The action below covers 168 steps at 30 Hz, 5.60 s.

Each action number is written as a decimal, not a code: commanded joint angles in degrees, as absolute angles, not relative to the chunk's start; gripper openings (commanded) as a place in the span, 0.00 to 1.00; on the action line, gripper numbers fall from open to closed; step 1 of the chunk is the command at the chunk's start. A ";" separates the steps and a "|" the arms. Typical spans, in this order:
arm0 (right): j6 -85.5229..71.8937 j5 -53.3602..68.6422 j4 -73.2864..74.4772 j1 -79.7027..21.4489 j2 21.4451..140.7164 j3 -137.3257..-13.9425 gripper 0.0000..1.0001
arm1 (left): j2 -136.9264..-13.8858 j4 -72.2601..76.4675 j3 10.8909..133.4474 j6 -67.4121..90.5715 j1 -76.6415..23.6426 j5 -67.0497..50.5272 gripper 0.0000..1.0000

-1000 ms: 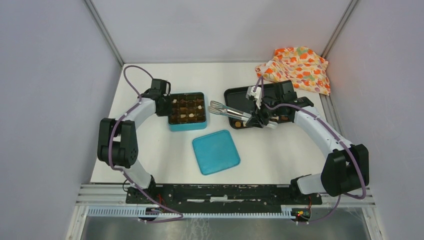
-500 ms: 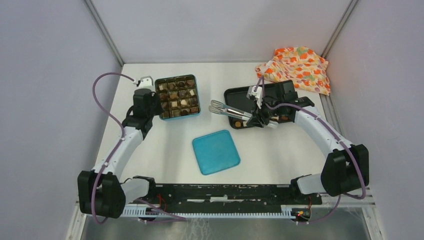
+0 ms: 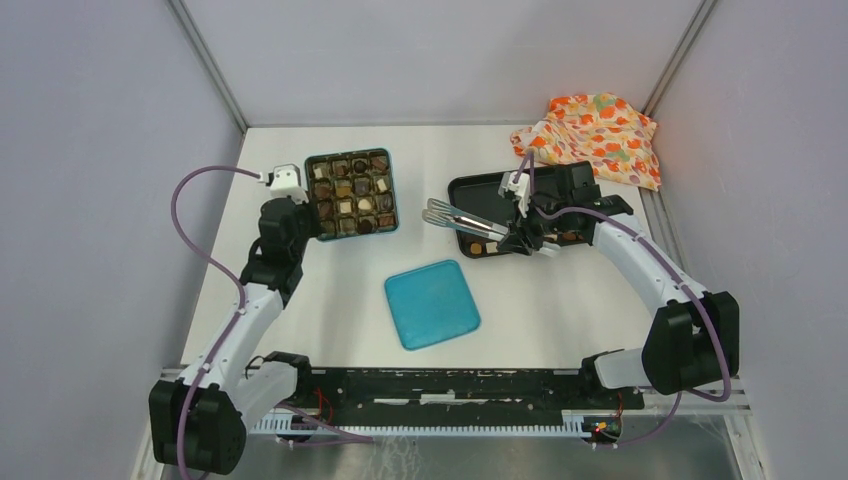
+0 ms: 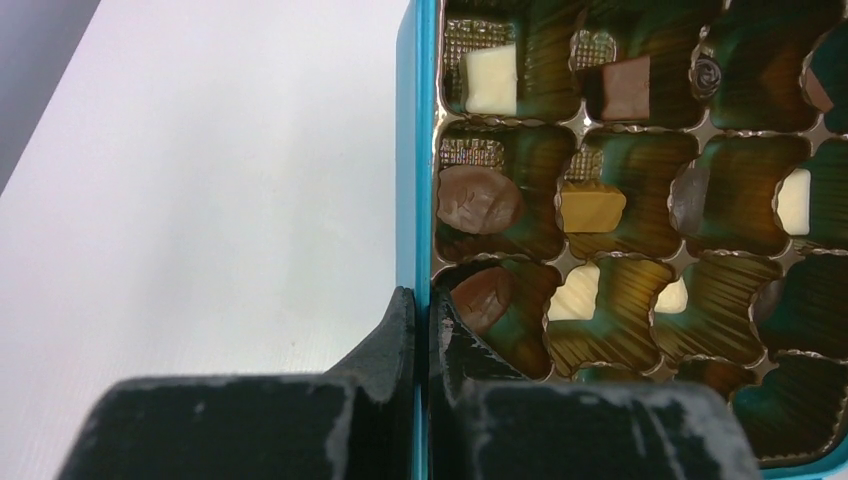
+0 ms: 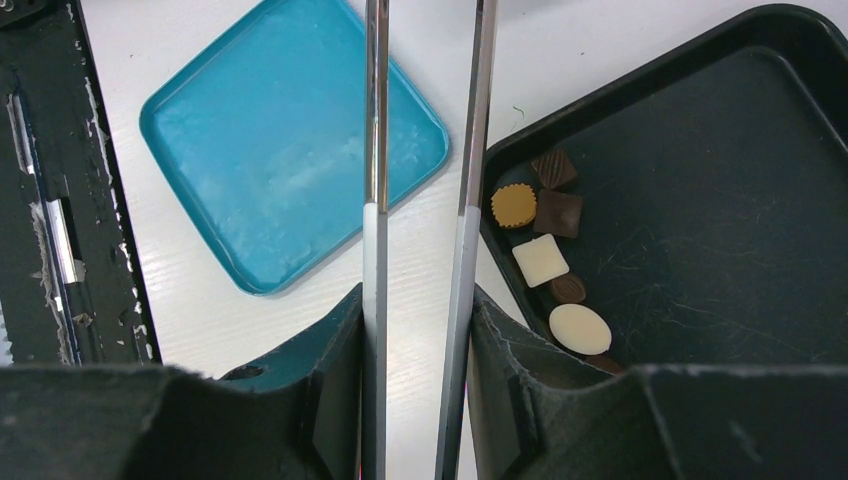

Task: Pack the chocolate
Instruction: Pick up the packing box from the center of the board, then place the packing box at the center of the board, then pick up the fake chocolate from the plate.

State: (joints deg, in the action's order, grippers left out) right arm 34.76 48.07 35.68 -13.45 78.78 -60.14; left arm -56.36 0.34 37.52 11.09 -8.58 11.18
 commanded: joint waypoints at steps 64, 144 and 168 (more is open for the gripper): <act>61.85 32.74 60.26 7.73 81.21 -69.36 0.42 | -73.11 -18.21 59.08 14.14 -9.23 3.36 0.73; 50.30 21.58 56.76 -8.21 90.36 -72.37 0.43 | -53.85 -16.76 48.00 8.27 -9.32 1.32 0.92; 47.40 19.69 55.66 -10.18 91.74 -76.81 0.16 | -53.56 -16.78 48.08 8.34 -9.34 1.01 0.92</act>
State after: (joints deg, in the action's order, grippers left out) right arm 48.62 19.94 56.99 -10.02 93.51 -73.84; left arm -54.11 -17.93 47.66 11.09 -9.13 2.35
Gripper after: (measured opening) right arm 0.388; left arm 0.915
